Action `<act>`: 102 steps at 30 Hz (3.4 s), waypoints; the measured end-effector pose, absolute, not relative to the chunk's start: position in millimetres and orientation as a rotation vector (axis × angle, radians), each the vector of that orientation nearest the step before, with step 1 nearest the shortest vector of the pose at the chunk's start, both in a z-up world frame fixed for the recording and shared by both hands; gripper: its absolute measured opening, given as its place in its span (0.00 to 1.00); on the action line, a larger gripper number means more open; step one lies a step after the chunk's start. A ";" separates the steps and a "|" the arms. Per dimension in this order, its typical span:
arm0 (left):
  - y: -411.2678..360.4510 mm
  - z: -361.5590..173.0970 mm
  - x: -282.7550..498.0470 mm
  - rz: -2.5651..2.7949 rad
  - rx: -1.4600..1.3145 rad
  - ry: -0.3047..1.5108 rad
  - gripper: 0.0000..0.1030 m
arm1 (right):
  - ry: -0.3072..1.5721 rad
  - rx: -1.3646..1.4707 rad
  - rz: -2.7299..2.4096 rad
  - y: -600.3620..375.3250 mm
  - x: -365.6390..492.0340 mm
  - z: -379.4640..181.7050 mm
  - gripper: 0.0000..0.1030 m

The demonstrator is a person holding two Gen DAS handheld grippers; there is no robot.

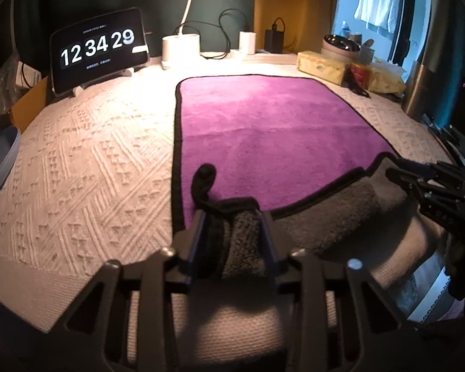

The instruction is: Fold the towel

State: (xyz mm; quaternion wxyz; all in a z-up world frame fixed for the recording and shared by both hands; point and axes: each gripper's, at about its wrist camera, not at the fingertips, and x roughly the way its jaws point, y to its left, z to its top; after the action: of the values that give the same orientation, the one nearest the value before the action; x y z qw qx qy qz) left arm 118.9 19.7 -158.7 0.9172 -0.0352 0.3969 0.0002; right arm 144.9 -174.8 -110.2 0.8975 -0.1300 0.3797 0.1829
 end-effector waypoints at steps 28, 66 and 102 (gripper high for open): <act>30.7 -90.7 122.6 -0.017 -0.092 0.618 0.18 | 0.561 -0.102 0.388 -187.5 140.3 -37.5 0.11; 53.6 -55.7 231.7 -0.006 -0.067 0.491 0.18 | 0.423 -0.139 0.374 -170.6 246.5 -14.2 0.11; 79.7 -133.7 364.5 0.055 -0.045 0.641 0.20 | 0.697 -0.186 0.284 -133.0 386.3 -92.2 0.11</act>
State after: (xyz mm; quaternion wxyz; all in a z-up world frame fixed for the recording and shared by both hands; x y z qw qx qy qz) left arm 364.5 79.7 -133.7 0.9484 -0.0220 0.3151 0.0270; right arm 386.3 -133.0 -92.2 0.9259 -0.0908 0.3397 0.1384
